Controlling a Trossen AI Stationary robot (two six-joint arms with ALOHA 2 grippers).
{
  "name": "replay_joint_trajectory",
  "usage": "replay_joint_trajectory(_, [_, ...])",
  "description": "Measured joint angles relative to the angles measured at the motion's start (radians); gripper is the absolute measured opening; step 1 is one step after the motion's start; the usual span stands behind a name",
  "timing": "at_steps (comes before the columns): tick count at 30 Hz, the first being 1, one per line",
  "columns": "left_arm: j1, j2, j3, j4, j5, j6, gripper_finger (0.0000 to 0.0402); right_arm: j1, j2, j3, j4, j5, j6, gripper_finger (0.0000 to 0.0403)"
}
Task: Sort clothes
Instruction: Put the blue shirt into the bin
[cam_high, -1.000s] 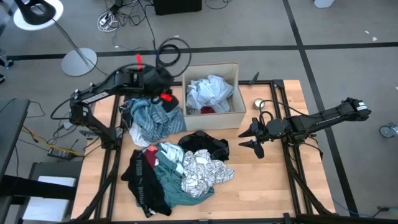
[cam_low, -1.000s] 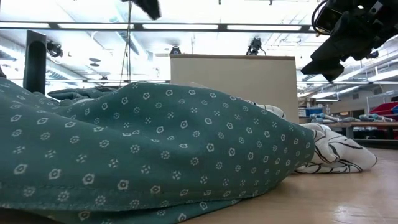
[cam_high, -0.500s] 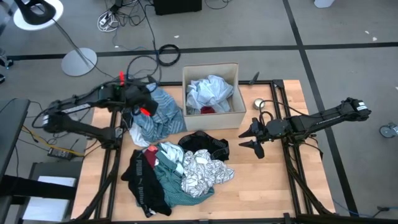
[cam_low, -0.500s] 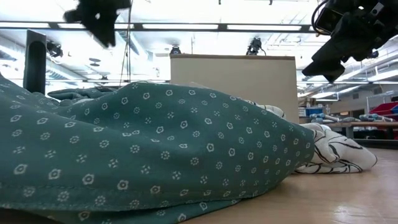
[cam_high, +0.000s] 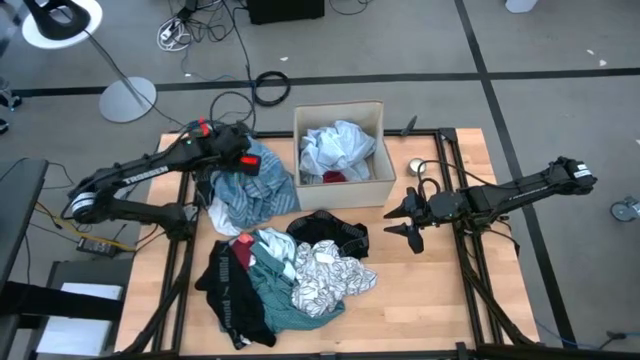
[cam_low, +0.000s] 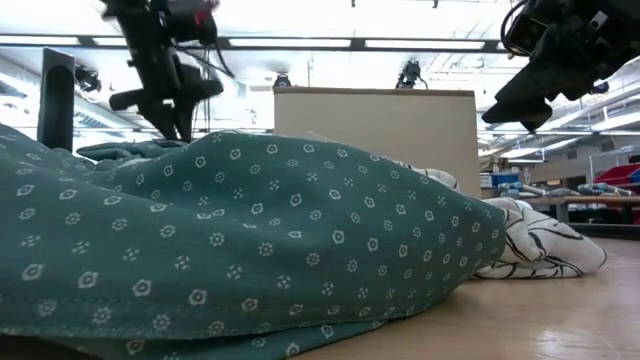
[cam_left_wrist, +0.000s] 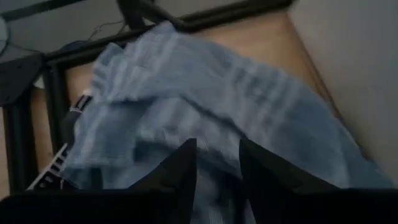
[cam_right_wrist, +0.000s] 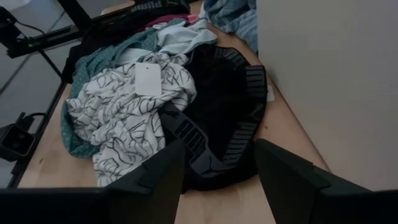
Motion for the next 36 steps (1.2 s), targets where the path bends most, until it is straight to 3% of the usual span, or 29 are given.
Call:
replay_joint_trajectory(3, [0.028,0.048,-0.021,-0.001,0.022,-0.001,0.0127,0.0,0.001,0.0,0.001,0.0,-0.002,0.0197])
replay_joint_trajectory(13, [0.047,0.251,-0.1,0.246,0.156,0.023,0.0122,0.0,0.001,0.0,0.014,0.003,0.001,0.0197])
replay_joint_trajectory(15, [0.046,0.277,-0.101,0.245,0.173,0.041,0.0097,0.0,0.001,0.0,0.02,0.003,0.01,0.0197])
replay_joint_trajectory(17, [0.04,0.282,-0.098,0.241,0.196,0.076,0.0045,0.0,0.002,-0.001,0.008,0.003,0.028,0.0197])
replay_joint_trajectory(19, [0.031,0.266,-0.089,0.228,0.213,0.081,0.0015,0.0,0.002,-0.001,0.013,0.003,0.032,0.0197])
replay_joint_trajectory(22, [0.009,0.215,-0.043,0.176,0.224,0.081,0.0007,0.0,0.003,-0.001,0.001,0.004,0.04,0.0197])
replay_joint_trajectory(29, [-0.081,0.045,0.126,-0.01,0.183,0.08,0.0002,-0.001,0.006,-0.001,-0.013,0.025,0.044,0.0197])
replay_joint_trajectory(36, [-0.233,-0.041,0.343,-0.082,0.117,0.049,0.0001,-0.001,0.017,-0.001,-0.029,0.032,0.043,0.0197])
